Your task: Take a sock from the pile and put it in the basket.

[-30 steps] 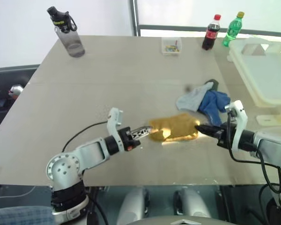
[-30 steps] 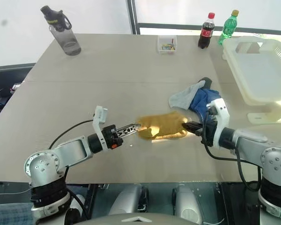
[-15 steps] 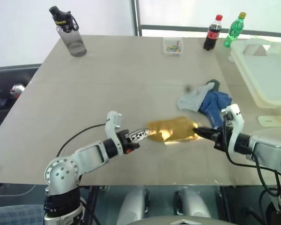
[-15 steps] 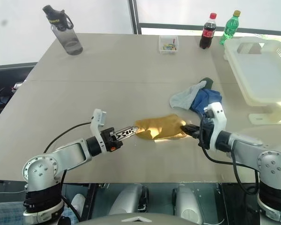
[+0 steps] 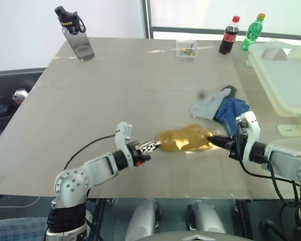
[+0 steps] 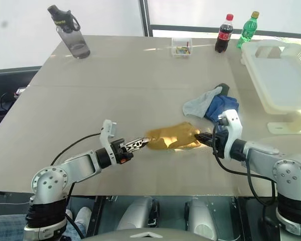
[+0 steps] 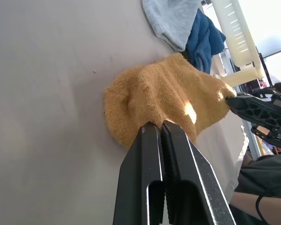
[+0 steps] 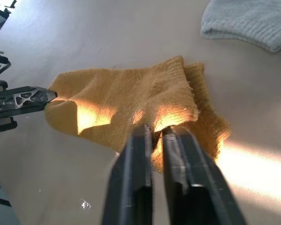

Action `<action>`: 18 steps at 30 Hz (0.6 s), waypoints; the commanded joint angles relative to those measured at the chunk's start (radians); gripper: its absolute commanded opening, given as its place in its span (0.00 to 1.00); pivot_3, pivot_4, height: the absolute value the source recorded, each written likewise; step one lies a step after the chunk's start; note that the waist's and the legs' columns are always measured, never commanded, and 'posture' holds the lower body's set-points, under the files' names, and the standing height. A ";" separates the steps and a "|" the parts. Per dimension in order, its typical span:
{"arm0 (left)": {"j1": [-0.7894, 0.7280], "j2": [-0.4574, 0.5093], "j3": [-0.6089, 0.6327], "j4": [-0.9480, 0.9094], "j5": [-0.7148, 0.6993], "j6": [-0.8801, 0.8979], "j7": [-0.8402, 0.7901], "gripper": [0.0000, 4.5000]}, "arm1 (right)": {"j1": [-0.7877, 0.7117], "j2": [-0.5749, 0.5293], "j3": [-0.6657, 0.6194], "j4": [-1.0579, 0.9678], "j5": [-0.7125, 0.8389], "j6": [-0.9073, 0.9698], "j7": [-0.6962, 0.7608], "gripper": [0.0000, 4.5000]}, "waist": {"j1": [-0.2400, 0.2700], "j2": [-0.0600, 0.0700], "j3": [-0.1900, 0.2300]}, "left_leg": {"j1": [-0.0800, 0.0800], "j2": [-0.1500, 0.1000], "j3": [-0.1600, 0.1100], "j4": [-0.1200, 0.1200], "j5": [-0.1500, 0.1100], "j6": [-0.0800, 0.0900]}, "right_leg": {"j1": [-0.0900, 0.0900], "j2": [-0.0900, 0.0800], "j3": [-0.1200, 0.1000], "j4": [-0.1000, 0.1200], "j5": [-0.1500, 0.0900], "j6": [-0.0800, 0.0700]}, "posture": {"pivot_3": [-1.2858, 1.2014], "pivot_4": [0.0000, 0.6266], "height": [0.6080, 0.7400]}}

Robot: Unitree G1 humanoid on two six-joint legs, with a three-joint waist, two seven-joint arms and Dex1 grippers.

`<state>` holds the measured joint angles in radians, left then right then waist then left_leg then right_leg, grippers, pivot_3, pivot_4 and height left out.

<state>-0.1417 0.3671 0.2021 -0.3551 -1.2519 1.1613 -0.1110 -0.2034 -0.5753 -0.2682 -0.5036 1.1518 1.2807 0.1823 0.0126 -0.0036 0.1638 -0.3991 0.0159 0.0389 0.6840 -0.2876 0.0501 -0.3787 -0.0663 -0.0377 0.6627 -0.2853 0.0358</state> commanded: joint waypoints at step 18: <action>-0.037 -0.007 -0.039 0.007 0.015 -0.021 -0.028 0.00 | -0.025 0.001 0.166 -0.062 -0.204 -0.281 0.102 0.92 | -0.001 0.000 0.000 | 0.000 0.000 0.000 0.000 0.000 0.000 | 0.000 0.000 0.000 0.000 0.000 0.000 | 0.52 0.24 1.00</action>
<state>-0.1734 0.3640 0.1705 -0.3334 -1.2286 1.1478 -0.1325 -0.2136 -0.5770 -0.1561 -0.5455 1.0642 1.1059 0.2703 0.0119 -0.0037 0.1638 -0.3992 0.0160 0.0388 0.6839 -0.2877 0.0503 -0.3789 -0.0662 -0.0376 0.6625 -0.2853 0.0359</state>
